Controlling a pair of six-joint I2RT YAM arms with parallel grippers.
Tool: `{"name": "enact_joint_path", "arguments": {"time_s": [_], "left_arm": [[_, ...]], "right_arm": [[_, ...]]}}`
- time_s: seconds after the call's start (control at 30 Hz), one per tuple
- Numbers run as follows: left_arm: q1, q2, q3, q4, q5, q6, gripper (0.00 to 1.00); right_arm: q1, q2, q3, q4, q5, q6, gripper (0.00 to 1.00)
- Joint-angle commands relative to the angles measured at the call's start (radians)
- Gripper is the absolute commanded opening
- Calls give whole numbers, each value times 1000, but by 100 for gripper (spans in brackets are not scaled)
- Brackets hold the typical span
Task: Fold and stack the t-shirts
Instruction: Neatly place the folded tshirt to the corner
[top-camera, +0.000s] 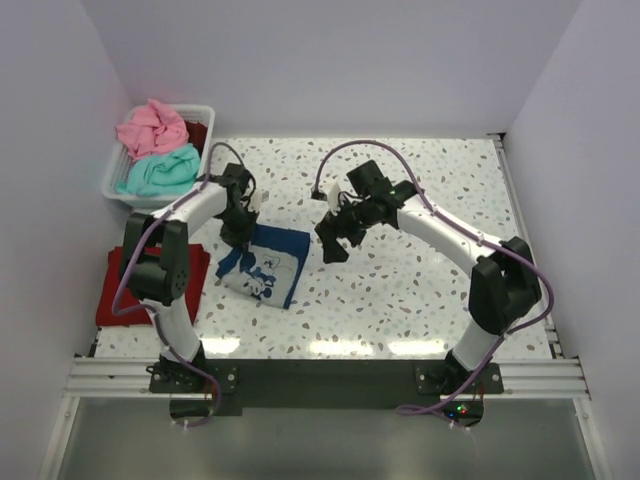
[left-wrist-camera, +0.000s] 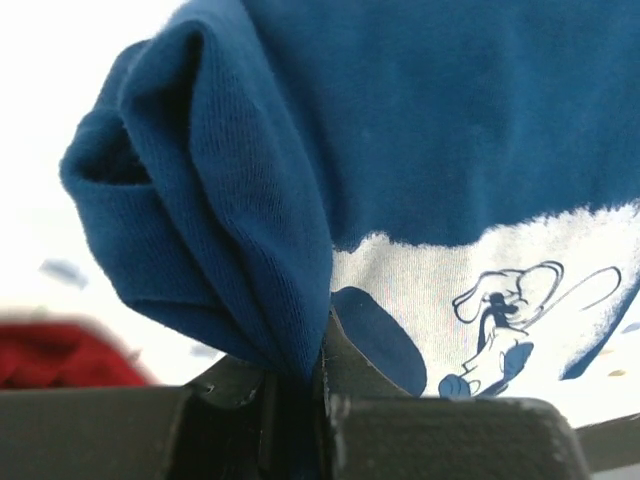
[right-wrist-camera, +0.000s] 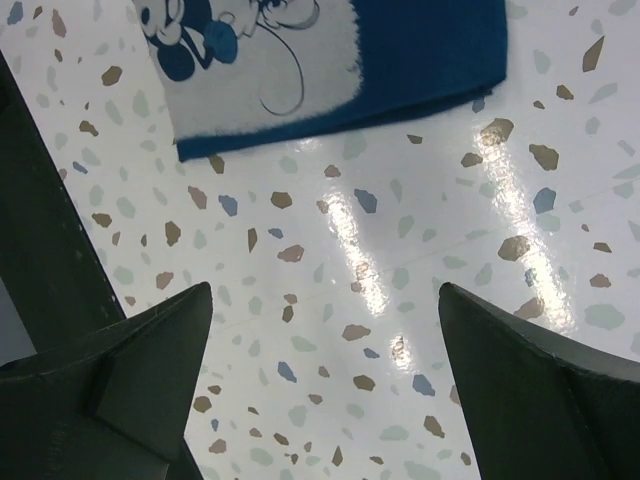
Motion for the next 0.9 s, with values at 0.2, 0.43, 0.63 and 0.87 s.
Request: {"name": "enact_joint_path", "arguments": {"time_s": [0.2,0.43,0.63,0.87], "left_arm": [[99,-224,0,-244,-113,217,0],[107,-477,-118,-270,-210,240,0],[139,-623,-157,-302,-238,272,0],[142,-692,-75,-355,-250,311,0]], "right_arm": [[1,-54,-25,-19,42,-50,99],[1,-74,-62,7,39,-51,99],[0,-85,-76,12,34,-51,99],[1,-91,-79,12,35,-37,99]]}}
